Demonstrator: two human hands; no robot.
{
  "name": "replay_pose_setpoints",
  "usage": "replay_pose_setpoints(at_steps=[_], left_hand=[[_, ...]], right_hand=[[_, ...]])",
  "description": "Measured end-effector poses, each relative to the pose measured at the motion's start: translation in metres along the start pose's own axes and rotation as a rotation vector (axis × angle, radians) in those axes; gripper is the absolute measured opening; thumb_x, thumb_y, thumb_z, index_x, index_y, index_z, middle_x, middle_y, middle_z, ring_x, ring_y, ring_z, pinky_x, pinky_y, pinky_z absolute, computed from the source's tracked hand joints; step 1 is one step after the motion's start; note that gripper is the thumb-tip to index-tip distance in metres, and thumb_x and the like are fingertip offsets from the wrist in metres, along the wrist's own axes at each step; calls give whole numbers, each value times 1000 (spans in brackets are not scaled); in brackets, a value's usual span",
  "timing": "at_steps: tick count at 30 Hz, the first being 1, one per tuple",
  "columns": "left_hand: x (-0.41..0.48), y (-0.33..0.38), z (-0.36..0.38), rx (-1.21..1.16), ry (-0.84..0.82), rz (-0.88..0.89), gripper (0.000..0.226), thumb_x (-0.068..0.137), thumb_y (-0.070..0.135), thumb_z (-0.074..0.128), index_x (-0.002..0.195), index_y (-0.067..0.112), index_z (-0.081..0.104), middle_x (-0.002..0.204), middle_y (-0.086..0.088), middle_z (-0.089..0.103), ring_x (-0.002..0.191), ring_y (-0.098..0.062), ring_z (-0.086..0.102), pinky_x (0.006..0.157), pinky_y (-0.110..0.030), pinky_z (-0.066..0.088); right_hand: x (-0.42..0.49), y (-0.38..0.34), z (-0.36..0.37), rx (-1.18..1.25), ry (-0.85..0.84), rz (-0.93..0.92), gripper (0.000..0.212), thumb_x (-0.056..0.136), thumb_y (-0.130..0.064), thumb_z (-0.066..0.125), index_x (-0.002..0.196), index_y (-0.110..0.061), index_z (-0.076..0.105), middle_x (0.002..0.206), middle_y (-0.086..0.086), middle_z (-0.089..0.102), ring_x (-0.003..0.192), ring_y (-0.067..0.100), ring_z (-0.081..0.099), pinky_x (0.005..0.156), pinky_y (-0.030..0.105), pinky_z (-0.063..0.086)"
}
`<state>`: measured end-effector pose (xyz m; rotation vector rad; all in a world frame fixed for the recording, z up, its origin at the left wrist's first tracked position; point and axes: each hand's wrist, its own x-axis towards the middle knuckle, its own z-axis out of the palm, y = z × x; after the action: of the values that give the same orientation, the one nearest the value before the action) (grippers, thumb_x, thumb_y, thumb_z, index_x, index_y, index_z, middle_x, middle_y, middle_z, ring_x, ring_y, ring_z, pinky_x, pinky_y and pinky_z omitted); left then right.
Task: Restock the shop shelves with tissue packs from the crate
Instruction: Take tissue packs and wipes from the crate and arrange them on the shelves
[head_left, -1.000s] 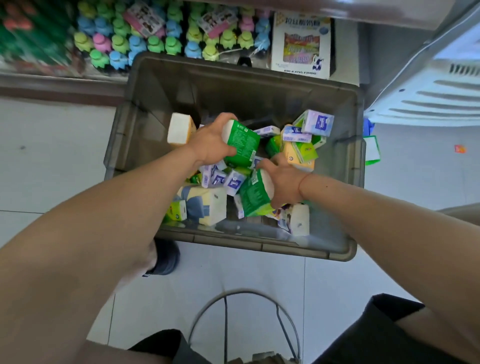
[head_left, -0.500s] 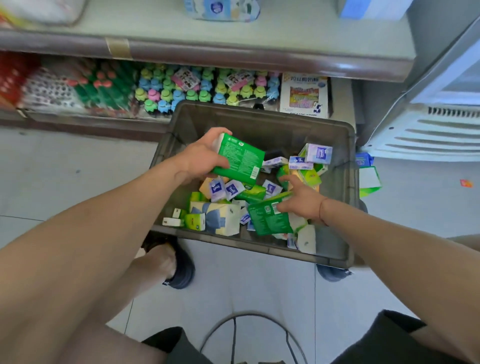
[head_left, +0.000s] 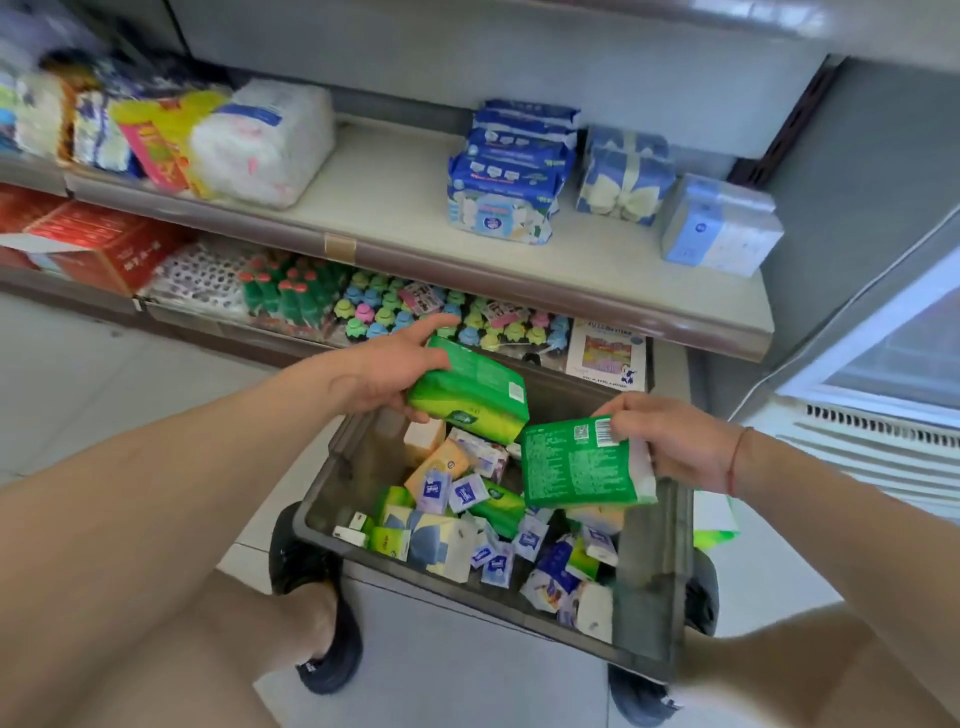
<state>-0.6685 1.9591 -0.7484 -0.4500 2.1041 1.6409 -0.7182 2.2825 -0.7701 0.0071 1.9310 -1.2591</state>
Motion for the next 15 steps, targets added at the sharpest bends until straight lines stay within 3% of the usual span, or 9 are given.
replay_pose_setpoints(at_steps=[3, 4, 6, 8, 9, 11, 12, 14, 15], left_hand=[[-10, 11, -4, -92, 103, -9, 22, 106, 29, 49, 121, 28, 66, 102, -6, 69, 58, -14, 70, 47, -26, 52], [-12, 12, -8, -184, 87, -32, 23, 103, 36, 57, 116, 22, 69, 103, -8, 72, 64, -16, 73, 51, -27, 56], [-15, 13, -20, -368, -36, -64, 44, 85, 38, 77, 119, 12, 70, 115, -13, 74, 93, -24, 76, 77, -32, 64], [-19, 13, -29, -460, -139, -64, 61, 74, 14, 86, 129, 4, 62, 129, -18, 69, 116, -32, 69, 101, -39, 54], [-19, 12, -32, -469, -152, -61, 63, 73, -1, 81, 131, 2, 58, 130, -19, 68, 119, -33, 67, 103, -40, 52], [-17, 11, -33, -447, -132, -58, 60, 74, -12, 73, 130, 2, 58, 126, -18, 70, 109, -29, 72, 92, -34, 59], [-18, 12, -32, -429, -108, -59, 54, 74, -8, 74, 125, 4, 61, 120, -17, 73, 95, -24, 75, 78, -28, 63], [-21, 15, -29, -361, -58, -52, 42, 74, 11, 80, 114, 11, 66, 101, -11, 77, 64, -13, 66, 49, -18, 55], [-23, 18, -27, -324, -41, -36, 42, 73, 24, 82, 111, 16, 67, 94, -7, 75, 58, -12, 59, 46, -19, 49]], right_hand=[[-7, -21, 1, -120, 9, -37, 25, 92, -13, 59, 116, -10, 63, 106, 17, 74, 95, 28, 72, 88, 44, 57], [-9, -25, 1, -129, 26, -45, 23, 95, -10, 56, 117, -9, 64, 110, 20, 73, 98, 30, 72, 89, 45, 57], [-12, -32, -2, -119, 50, -61, 23, 97, -8, 51, 116, -9, 65, 114, 22, 72, 101, 32, 72, 86, 42, 58], [-14, -38, -4, -59, 69, -82, 25, 96, -7, 50, 114, -11, 66, 117, 21, 71, 108, 34, 72, 90, 44, 58], [-13, -40, -6, -2, 78, -93, 26, 95, -5, 50, 114, -12, 67, 118, 22, 71, 110, 36, 71, 94, 47, 55], [-11, -45, -7, 129, 84, -116, 27, 94, -4, 47, 112, -11, 66, 116, 21, 69, 105, 34, 69, 93, 47, 53], [-11, -46, -7, 197, 84, -117, 28, 93, -6, 46, 112, -12, 66, 114, 19, 68, 102, 32, 67, 90, 44, 52], [-8, -47, -6, 329, 126, -95, 29, 92, -15, 47, 113, -15, 67, 109, 17, 68, 93, 31, 66, 84, 42, 52], [-9, -48, -6, 404, 151, -76, 28, 93, -19, 46, 112, -14, 66, 104, 18, 70, 87, 31, 68, 81, 41, 53]])
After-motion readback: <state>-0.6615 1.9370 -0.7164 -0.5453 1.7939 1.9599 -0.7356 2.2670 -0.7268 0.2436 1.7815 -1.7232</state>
